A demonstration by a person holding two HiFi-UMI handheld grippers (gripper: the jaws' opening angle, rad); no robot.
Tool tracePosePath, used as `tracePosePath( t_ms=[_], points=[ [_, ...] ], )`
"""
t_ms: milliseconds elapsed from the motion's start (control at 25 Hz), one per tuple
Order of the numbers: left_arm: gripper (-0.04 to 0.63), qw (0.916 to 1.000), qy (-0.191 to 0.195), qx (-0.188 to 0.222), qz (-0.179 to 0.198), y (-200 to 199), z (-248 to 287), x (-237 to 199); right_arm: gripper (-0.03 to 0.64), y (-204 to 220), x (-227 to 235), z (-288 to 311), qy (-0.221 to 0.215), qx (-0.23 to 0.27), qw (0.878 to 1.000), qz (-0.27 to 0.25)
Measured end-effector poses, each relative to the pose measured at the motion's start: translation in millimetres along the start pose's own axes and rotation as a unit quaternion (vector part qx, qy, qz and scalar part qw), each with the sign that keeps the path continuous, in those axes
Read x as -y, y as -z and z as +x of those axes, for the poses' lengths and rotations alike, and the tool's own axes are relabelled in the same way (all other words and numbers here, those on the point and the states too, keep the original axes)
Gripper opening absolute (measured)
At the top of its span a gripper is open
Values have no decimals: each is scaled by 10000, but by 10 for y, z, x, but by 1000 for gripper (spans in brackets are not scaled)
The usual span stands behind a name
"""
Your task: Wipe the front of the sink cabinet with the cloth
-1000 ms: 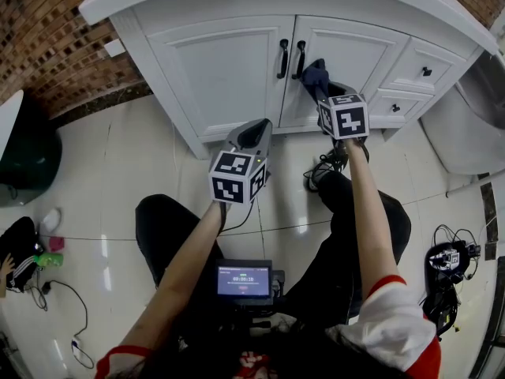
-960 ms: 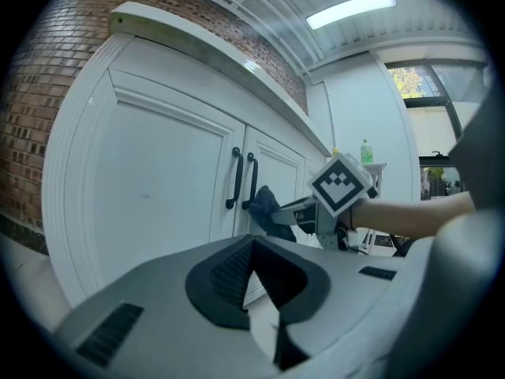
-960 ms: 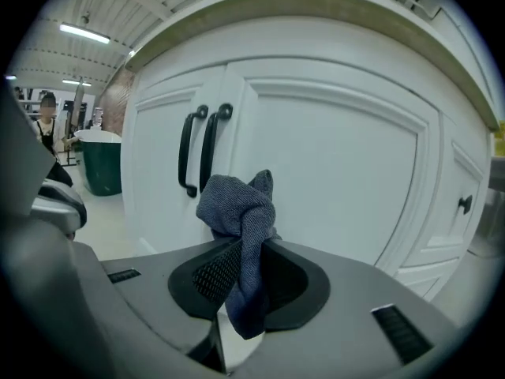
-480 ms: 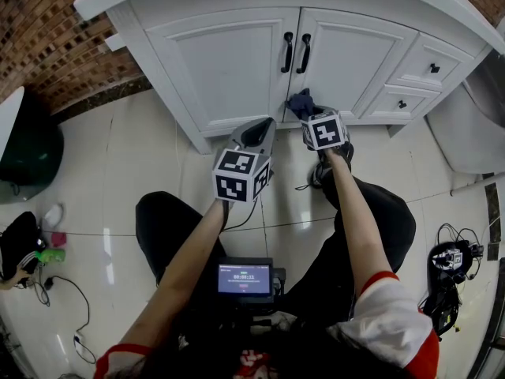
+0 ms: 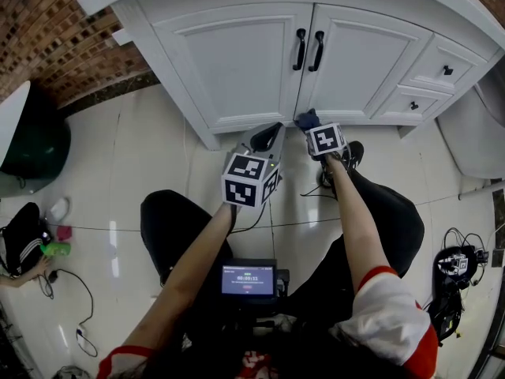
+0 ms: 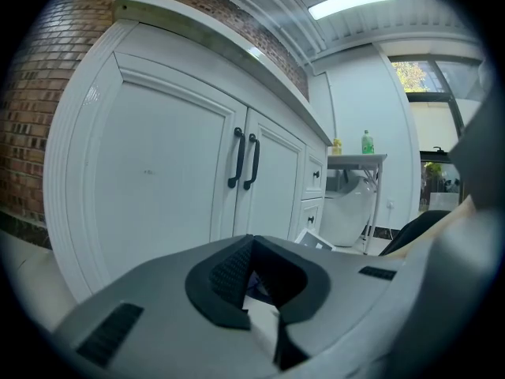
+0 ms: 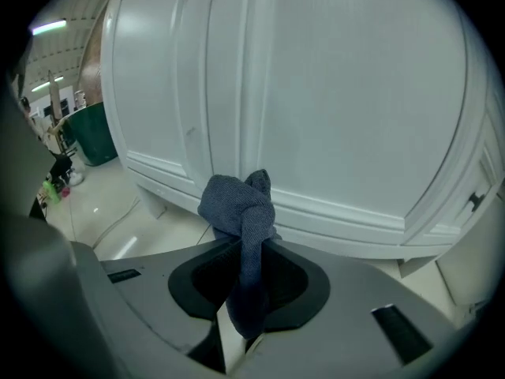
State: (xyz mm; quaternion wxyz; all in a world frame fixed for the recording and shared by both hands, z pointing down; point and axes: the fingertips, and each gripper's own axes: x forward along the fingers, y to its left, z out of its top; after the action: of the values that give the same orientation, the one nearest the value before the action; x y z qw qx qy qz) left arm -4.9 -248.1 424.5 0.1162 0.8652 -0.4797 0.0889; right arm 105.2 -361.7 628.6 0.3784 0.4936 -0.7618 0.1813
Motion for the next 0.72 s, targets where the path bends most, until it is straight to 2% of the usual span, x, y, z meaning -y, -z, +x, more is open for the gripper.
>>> tracePosePath(
  t_ms=[80,160,400,560,720],
  points=[
    [35,10000,-5,-8,19,3,-45,-21,81,77,23,-18,-43,-57,9998,166],
    [35,10000,-42,-8,28,0,-89,-70,81,19,36,-87,-136,97,9994,304],
    [35,9996,-48,213,-188,-103,-176,-61,81,-613,285,-868,-26,985,9949,236],
    [35,9992,124,368,6,-293,-161,102,81,-1235,485,-1686,200,1786,9836,-127],
    [35,9979,298,530,201,-546,-83,311,81,-1828,640,-2488,411,2522,9655,-506]
  ],
)
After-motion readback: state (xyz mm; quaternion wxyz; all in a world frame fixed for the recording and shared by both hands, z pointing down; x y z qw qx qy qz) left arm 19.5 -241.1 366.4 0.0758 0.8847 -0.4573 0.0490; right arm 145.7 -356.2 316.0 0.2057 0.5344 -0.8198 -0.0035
